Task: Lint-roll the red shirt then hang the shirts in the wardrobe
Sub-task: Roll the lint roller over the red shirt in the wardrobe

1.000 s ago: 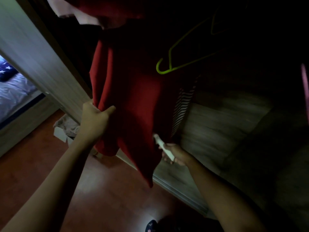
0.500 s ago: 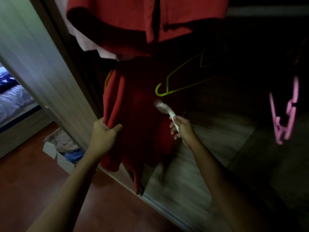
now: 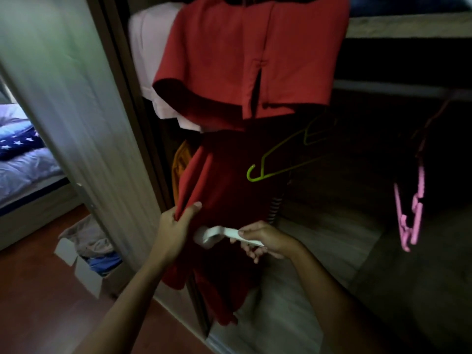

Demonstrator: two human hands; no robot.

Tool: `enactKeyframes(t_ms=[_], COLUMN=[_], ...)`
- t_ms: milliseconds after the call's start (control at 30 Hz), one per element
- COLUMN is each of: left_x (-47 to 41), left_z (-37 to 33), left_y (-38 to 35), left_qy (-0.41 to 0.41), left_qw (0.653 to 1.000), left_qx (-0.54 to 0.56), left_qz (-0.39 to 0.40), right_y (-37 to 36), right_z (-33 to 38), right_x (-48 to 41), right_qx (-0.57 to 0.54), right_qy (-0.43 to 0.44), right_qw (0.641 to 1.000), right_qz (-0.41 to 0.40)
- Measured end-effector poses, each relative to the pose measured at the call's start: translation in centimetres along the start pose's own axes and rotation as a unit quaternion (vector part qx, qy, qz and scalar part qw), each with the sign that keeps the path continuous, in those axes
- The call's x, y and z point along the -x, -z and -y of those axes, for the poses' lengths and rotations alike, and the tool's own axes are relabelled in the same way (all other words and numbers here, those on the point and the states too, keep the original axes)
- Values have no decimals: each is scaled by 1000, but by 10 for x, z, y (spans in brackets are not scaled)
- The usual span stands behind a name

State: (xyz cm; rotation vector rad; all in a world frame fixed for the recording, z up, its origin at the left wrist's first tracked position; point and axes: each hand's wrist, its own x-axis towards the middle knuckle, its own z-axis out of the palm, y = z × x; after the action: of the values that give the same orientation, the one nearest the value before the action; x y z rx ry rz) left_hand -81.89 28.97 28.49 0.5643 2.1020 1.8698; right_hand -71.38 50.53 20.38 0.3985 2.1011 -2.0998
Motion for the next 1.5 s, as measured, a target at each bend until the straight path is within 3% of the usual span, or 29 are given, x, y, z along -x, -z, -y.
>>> enactKeyframes(t_ms=[167, 267, 367, 467, 633, 767, 833, 933, 1100, 1233, 1333, 1500], left_x=[9, 19, 24, 24, 21, 18, 18, 17, 17, 19, 17, 18], left_z=[-8, -14, -15, -14, -8, -6, -4, -4, -1, 7, 12, 5], left_y=[7, 2, -3, -5, -8, -11, -11, -8, -11, -13, -13, -18], left_qy=[37, 6, -1, 4, -8, -14, -13, -6, 6, 21, 31, 21], left_qw=[994, 996, 997, 997, 997, 998, 998, 998, 998, 997, 995, 998], left_qx=[91, 72, 61, 50, 40, 27, 27, 22, 20, 3, 0, 21], left_qz=[54, 48, 44, 56, 59, 47, 47, 59, 64, 78, 92, 61], right_y=[41, 65, 77, 70, 37, 26, 28, 38, 58, 62, 48, 15], right_z=[26, 33, 32, 33, 35, 39, 44, 55, 59, 56, 57, 32], right_x=[-6, -17, -30, -27, 4, 22, 23, 15, -8, -26, -21, 4], right_qx=[-137, -284, -390, -345, -181, -74, -85, -165, -293, -349, -328, -192], right_qy=[53, 98, 106, 113, 97, 63, 65, 80, 122, 102, 105, 83], right_qw=[973, 909, 853, 883, 973, 994, 994, 980, 906, 868, 888, 971], right_qz=[-177, -290, -330, -297, -109, 43, 28, -74, -279, -339, -305, -118])
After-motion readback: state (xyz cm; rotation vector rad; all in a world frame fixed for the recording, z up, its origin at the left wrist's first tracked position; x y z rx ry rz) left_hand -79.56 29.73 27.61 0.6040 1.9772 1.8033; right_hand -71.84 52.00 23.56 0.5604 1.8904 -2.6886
